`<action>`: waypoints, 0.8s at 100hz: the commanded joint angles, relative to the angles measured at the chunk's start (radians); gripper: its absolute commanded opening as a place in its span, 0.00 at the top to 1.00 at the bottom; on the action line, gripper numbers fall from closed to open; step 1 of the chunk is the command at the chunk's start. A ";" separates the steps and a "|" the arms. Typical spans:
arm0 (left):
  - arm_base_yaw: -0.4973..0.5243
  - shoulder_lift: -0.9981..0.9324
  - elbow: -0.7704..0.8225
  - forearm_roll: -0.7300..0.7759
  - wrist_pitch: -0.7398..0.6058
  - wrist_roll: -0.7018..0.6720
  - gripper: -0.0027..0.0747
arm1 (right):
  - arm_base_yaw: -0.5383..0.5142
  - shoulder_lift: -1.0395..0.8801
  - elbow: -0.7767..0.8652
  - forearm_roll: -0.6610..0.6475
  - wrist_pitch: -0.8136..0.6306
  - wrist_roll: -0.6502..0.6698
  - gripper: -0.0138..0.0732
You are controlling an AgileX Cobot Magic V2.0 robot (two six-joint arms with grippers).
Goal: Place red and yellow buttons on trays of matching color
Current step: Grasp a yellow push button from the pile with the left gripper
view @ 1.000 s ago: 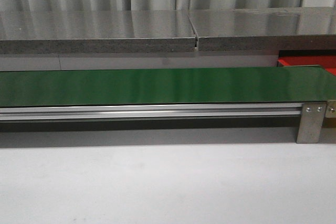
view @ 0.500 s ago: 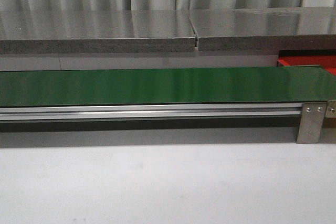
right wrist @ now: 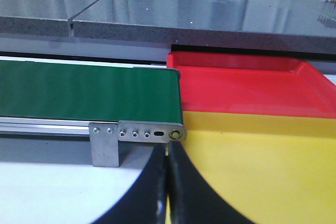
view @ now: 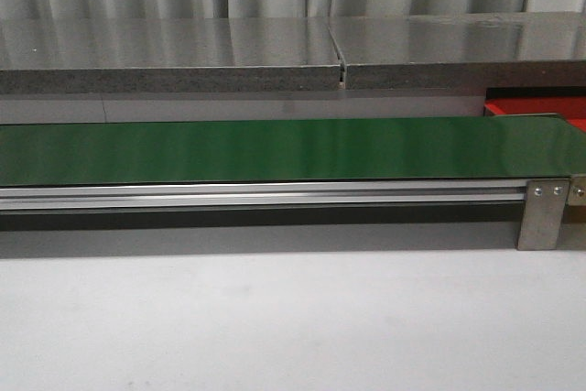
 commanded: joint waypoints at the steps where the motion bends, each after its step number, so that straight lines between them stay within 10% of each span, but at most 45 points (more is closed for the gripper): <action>1: -0.001 -0.041 -0.030 -0.024 -0.003 -0.013 0.40 | -0.007 -0.015 -0.009 -0.012 -0.078 -0.003 0.92; 28: -0.001 -0.041 -0.030 -0.027 -0.014 -0.013 0.67 | -0.007 -0.015 -0.009 -0.012 -0.078 -0.003 0.92; 80: -0.023 -0.261 -0.030 0.082 0.108 0.001 0.68 | -0.007 -0.015 -0.009 -0.012 -0.078 -0.003 0.92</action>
